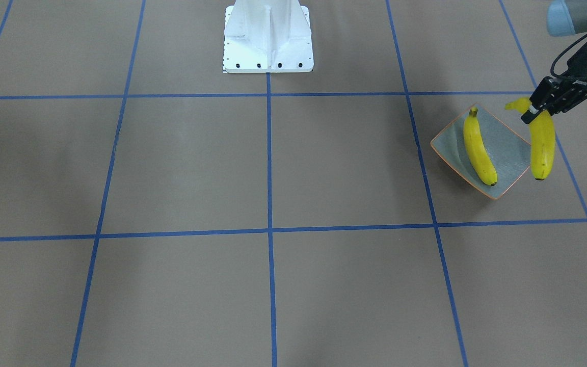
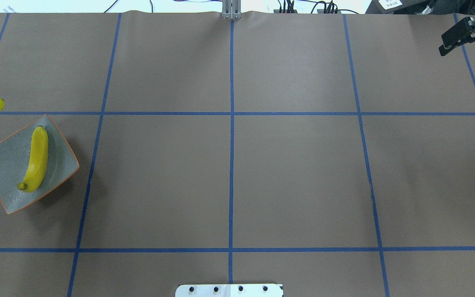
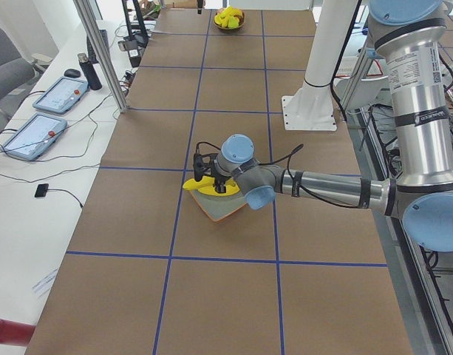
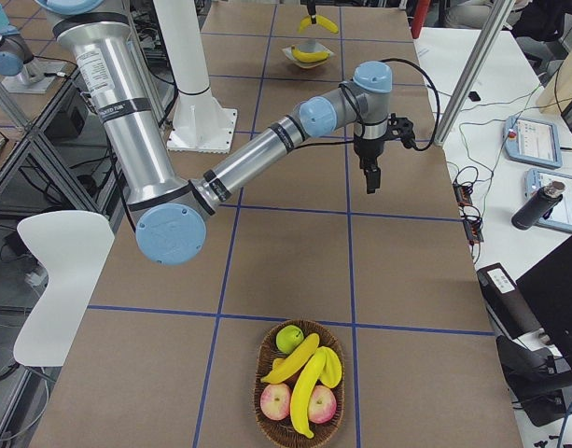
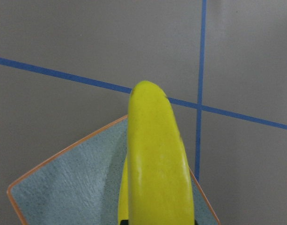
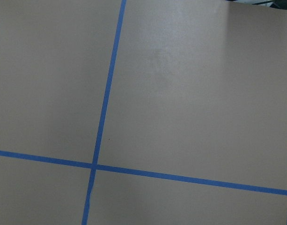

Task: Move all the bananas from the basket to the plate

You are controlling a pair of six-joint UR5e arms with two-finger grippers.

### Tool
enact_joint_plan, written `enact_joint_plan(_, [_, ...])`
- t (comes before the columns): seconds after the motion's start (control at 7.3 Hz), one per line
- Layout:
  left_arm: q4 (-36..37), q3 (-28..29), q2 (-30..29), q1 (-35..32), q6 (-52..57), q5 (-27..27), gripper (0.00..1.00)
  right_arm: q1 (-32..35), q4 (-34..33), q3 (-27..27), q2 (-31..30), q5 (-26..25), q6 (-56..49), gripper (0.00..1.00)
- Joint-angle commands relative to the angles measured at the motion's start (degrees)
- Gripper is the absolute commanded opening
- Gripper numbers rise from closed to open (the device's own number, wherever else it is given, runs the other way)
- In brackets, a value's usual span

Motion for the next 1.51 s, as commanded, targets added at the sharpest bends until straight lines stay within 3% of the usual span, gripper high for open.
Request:
enact_joint_plan(0.0, [3.3,0.4,-0.9,0.2,-1.8,3.7,0.0,0.0,0.0,0.0,0.1,0.0,0.0,1.0])
enact_joint_plan(0.96, [3.2,-1.5,0.2,9.2,-2.9,5.5,0.01,0.0,0.0,-0.3,0.0,-0.2,0.5,1.0])
enact_joint_plan(1.37, [3.1,-1.4,2.2,9.3,0.8,5.6,0.18,0.0,0.0,-1.0,0.2,-0.2,0.5,1.0])
